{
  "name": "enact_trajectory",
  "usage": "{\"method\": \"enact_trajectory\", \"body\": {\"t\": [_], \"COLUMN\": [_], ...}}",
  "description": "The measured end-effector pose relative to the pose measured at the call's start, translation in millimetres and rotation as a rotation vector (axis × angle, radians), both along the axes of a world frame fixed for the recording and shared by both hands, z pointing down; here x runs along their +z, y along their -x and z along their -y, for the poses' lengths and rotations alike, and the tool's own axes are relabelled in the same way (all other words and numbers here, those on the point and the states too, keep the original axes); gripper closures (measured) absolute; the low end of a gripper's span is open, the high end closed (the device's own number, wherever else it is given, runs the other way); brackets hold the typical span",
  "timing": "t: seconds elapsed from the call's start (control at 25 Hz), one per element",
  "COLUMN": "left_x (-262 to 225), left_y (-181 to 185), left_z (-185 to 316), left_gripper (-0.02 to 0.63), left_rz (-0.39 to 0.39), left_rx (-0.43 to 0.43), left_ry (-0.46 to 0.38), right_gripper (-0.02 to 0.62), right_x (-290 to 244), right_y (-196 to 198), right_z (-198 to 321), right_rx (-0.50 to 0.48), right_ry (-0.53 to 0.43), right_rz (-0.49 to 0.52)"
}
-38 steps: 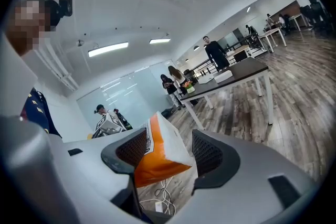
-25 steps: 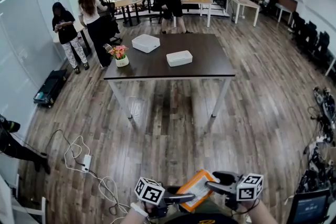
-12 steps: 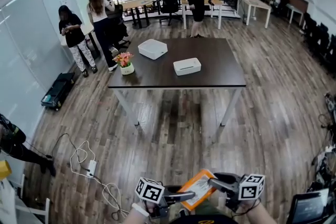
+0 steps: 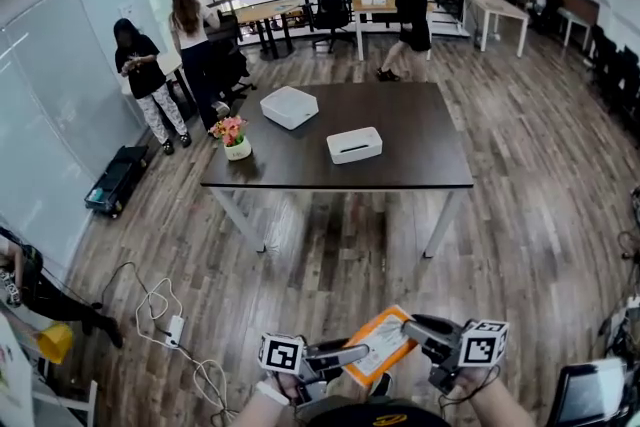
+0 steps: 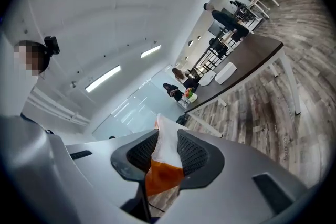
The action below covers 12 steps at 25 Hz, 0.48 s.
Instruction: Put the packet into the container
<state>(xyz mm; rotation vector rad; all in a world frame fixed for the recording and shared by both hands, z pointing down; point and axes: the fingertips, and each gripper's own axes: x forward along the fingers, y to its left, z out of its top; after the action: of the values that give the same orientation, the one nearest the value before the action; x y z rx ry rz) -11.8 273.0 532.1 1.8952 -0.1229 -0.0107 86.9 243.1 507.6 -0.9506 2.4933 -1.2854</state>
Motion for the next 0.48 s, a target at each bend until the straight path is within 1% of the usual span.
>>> {"method": "enact_trajectory", "body": {"t": [0.08, 0.28, 0.48], "left_x": [-0.9, -6.8, -3.3], "left_y": [0.6, 3.0, 11.1], "left_z": [17.4, 56.0, 97.5], "left_gripper": [0.32, 0.319, 0.319], "left_rz": [-0.022, -0.125, -0.209], "left_rx": [-0.063, -0.212, -0.294], "left_ry": [0.043, 0.122, 0.177], "right_gripper": [0.48, 0.486, 0.489], "right_x": [-1.8, 2.6, 11.0], "right_y": [-6.3, -11.6, -14.7], "right_z": [14.3, 44.5, 82.0], "right_rx": [0.011, 0.042, 0.073], "right_ry": [0.006, 0.047, 0.096], "right_rz": [0.024, 0.085, 0.114]}}
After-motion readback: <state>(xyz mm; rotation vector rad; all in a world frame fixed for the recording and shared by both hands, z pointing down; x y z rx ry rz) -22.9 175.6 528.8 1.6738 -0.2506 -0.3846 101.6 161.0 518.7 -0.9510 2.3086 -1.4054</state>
